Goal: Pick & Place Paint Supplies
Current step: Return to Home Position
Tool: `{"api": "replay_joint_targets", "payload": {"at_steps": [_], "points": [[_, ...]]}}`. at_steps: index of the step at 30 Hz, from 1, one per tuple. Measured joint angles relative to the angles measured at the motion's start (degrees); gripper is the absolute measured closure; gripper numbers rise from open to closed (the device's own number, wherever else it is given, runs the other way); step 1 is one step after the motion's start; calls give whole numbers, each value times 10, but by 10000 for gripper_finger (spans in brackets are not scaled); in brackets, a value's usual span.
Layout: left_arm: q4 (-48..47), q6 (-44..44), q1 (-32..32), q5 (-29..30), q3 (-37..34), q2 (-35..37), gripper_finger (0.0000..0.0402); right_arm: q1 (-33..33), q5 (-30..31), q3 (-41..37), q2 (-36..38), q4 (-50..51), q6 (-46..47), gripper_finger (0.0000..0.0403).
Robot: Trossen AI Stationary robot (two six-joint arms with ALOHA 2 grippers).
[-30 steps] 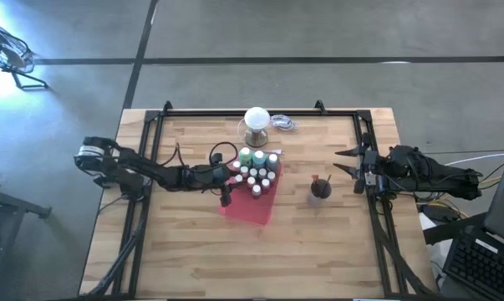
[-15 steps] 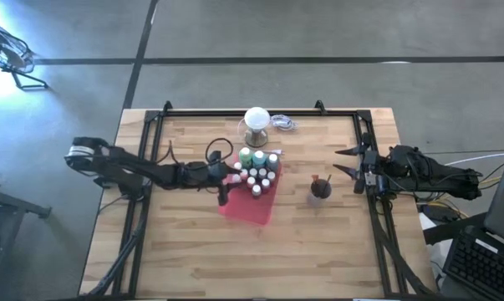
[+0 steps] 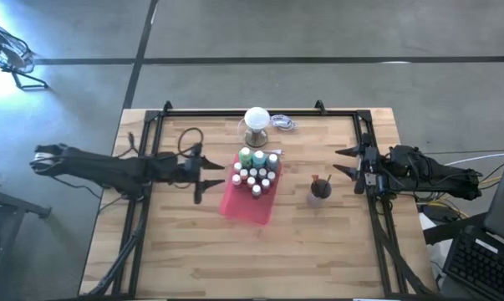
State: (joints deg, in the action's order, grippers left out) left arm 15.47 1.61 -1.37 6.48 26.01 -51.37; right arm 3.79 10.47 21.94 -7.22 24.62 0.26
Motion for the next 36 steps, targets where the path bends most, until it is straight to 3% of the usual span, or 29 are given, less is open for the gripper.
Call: {"api": "replay_joint_targets", "payload": {"at_steps": [9, 16, 31, 36], "points": [[-169, 28, 0, 0, -2, 157, 202, 0, 0, 0, 0, 0, 11, 161], [-173, 26, 0, 0, -2, 225, 202, 0, 0, 0, 0, 0, 11, 141], [-178, 26, 0, 0, -1, 256, 202, 0, 1, 0, 0, 1, 12, 98], [-198, -57, -1, -16, -11, 273, 202, 0, 1, 0, 0, 1, 12, 82]]}}
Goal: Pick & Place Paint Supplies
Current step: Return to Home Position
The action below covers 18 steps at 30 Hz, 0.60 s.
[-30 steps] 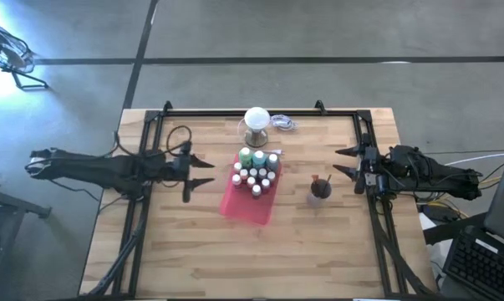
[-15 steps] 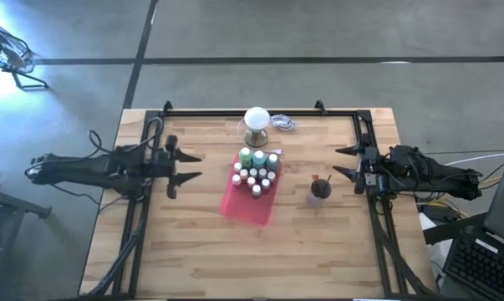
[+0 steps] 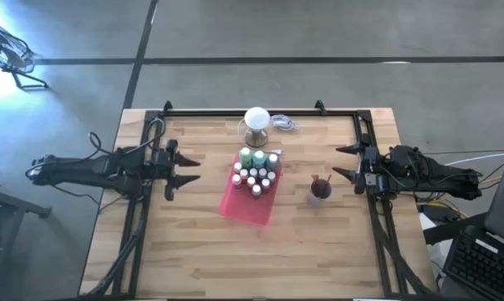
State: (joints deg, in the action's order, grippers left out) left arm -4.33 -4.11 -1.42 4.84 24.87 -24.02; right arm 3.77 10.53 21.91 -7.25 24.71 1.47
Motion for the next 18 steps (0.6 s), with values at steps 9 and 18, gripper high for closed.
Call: {"api": "replay_joint_targets", "payload": {"at_steps": [9, 18], "points": [[-6, -19, -1, -122, -125, 194, 202, 0, 0, 0, 0, 0, -1, 55], [6, 32, -2, -138, -185, 223, 202, 0, 0, 0, 0, 4, -1, 43]]}}
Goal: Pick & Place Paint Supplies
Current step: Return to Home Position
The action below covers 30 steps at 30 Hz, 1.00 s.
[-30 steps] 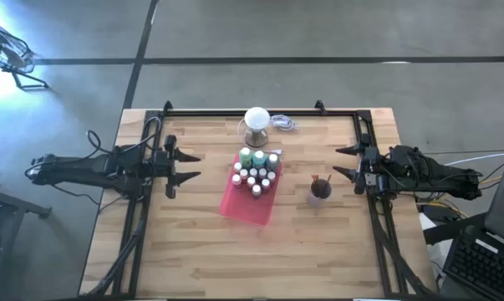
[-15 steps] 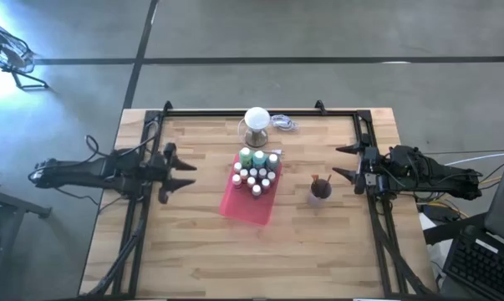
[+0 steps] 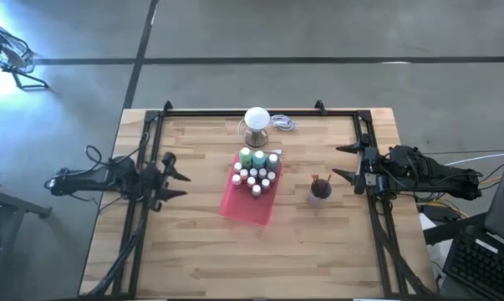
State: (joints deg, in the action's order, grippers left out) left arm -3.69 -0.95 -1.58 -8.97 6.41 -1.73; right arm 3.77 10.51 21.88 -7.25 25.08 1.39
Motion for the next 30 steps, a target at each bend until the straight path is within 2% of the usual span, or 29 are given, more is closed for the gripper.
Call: {"api": "replay_joint_targets", "payload": {"at_steps": [3, 10, 26, 30], "points": [[0, 33, 0, 3, -13, -9, 202, 0, 0, 0, 0, 0, 0, 50], [20, 36, 0, 8, -44, -20, 202, 0, 0, -3, 0, 1, 0, 71], [28, 35, 0, 11, -47, -25, 202, 0, 0, -8, 1, -1, -8, 118], [28, 35, 0, 11, -47, -25, 202, 0, -8, -53, 0, -139, -32, 127]]}}
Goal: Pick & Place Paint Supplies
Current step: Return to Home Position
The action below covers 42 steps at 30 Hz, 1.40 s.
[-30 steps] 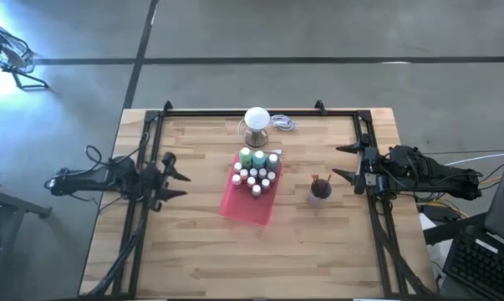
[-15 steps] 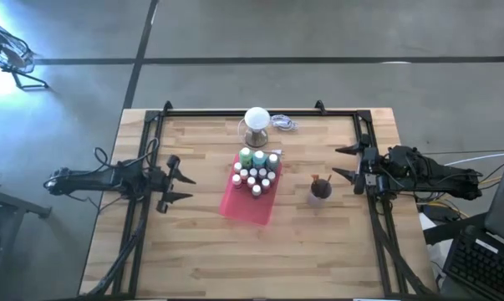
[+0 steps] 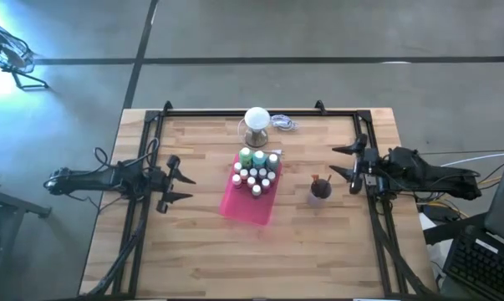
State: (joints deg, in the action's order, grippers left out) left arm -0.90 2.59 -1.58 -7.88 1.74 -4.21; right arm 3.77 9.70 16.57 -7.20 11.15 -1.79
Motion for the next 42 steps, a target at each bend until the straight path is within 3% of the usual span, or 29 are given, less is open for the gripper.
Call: {"api": "replay_joint_targets", "payload": {"at_steps": [8, 15, 28, 42], "points": [[0, 0, 0, 0, 0, 0, 202, 0, -27, -103, 22, -103, 15, 149], [0, 0, 0, 0, 0, 0, 202, 0, -29, -156, 72, -117, -3, 167], [0, 0, 0, 1, 0, 0, 202, 0, -27, -157, 63, -119, -18, 183], [0, 0, 0, 0, 0, 0, 202, 0, -26, -157, 63, -118, -17, 138]]}}
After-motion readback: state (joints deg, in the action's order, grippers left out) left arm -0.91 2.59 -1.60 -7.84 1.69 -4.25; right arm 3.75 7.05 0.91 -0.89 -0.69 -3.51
